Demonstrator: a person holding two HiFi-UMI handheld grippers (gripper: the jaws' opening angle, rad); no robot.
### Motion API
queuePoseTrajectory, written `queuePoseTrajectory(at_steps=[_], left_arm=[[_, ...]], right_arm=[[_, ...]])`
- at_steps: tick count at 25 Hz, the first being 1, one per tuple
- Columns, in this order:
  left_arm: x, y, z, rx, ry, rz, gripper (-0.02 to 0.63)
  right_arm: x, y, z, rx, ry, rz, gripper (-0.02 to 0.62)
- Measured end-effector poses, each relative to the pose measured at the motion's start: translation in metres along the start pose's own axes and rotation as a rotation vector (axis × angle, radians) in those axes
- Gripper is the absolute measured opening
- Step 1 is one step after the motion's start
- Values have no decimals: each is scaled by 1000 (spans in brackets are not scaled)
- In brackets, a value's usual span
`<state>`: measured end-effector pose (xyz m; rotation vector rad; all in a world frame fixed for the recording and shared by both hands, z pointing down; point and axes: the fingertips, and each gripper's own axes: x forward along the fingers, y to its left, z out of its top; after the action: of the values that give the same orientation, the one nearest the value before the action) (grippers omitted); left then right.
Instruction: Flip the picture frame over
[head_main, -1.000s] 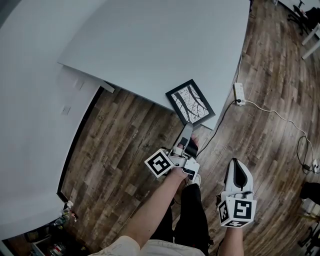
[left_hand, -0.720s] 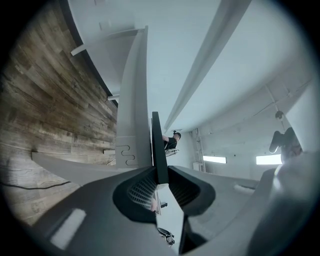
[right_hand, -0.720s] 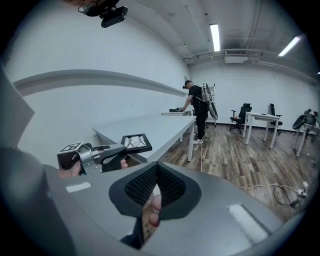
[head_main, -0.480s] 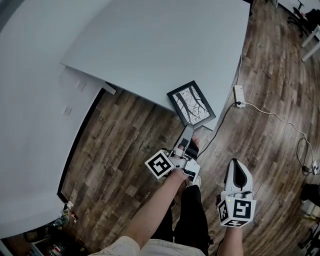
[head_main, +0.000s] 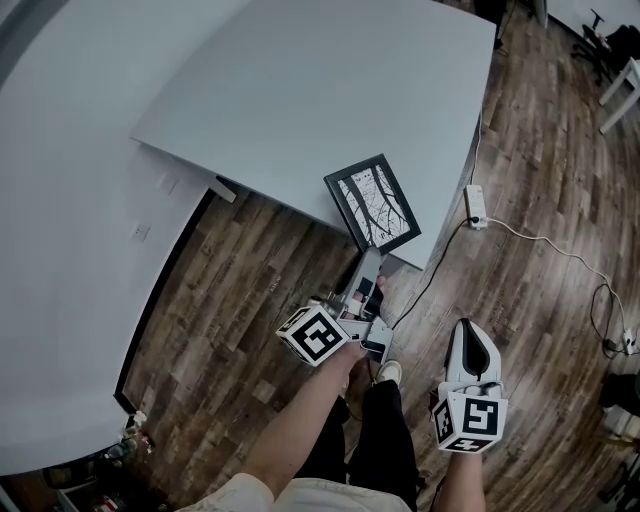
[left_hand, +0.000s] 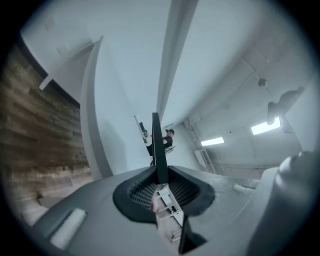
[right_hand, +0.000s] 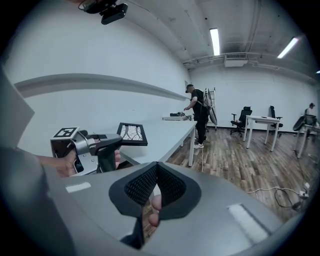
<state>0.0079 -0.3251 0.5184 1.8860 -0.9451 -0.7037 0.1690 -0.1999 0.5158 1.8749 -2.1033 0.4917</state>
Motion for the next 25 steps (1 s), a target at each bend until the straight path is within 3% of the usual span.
queuePoseTrajectory(at_steps=[7,11,16,25], left_arm=[[-1,-23,29,334,-7,99,75],[2,-34,32,570,43,159,74],[5,-43,30,782,96,196,74],[13,-36,27,1269,240,262,74]], right_arm=[[-4,4,7,2,-13,-1,26],[-5,7,10,3,-20,2,26],[-6,9,12,5,-25,4,26],[-5,9,8,15,-18,3,26]])
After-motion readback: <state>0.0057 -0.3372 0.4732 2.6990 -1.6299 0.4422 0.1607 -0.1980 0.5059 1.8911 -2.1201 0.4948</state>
